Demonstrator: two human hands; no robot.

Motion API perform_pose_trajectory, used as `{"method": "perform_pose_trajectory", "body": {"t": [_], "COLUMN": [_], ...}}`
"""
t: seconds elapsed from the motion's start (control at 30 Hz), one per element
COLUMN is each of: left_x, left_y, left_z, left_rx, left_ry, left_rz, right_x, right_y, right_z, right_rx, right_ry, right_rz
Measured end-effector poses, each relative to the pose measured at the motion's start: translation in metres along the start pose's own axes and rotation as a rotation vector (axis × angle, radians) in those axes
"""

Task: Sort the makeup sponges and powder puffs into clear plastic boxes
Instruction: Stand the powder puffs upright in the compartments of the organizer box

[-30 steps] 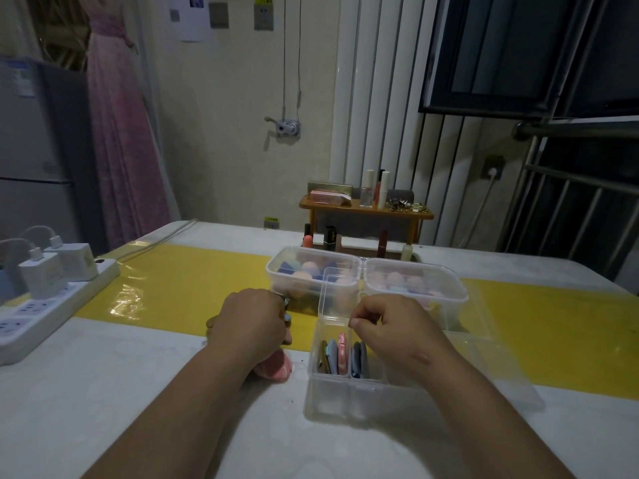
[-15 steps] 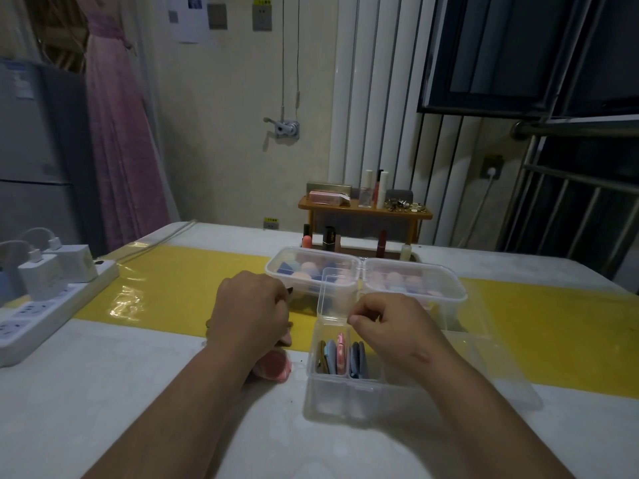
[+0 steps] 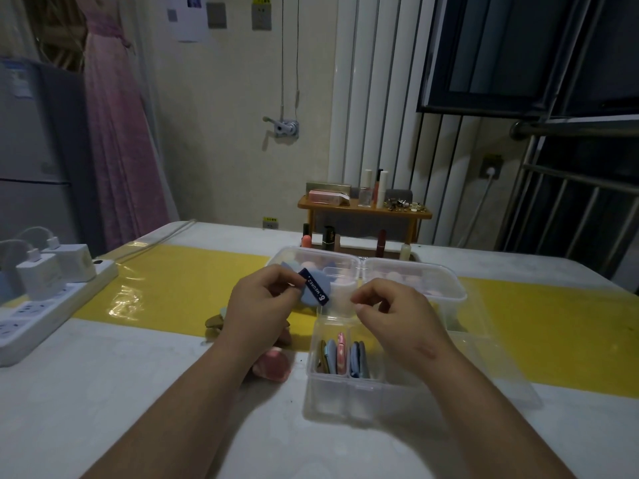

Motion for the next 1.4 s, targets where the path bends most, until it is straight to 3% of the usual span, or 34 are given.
{"method": "perform_pose_trajectory", "body": {"t": [0.5,0.93,1.1,1.27,1.4], "left_x": [0.009,0.012,0.011,0.014,0.017], "left_y": [-0.012,-0.022,-0.026,-0.033,-0.039], "left_z": [-0.005,-0.009,0.002,0.01,0.012], "left_rx": [0.082,0.127,-0.127,-0.269,-0.269], "left_ry": [0.127,0.075,0.014,-0.037,-0.043], "left_rz": [0.091,0.21,0.239,0.329,0.383], "right_x": [0.002,0.004,-0.003,-0.005,-0.006], "right_y": [-0.002,0.009,0.026,0.027,0.028], "right_z": [0.005,0.02,0.012,0.007,0.006], "right_rx": [-0.098,-0.173,-0.196,-0.202,-0.213], "right_ry": [-0.008,0.064,0.028,0.009,0.006], "right_rz": [0.026,-0.021,-0.153,-0.166,-0.176]}}
Point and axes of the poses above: each hand's wrist, its own x-axis away from the middle knuckle, its own y-axis out of the back of the hand, z = x × y, the point moved 8 cm from there along -x, towards the middle knuckle, and after that the axes turned 14 degrees about -z, right-handed, at the moved point
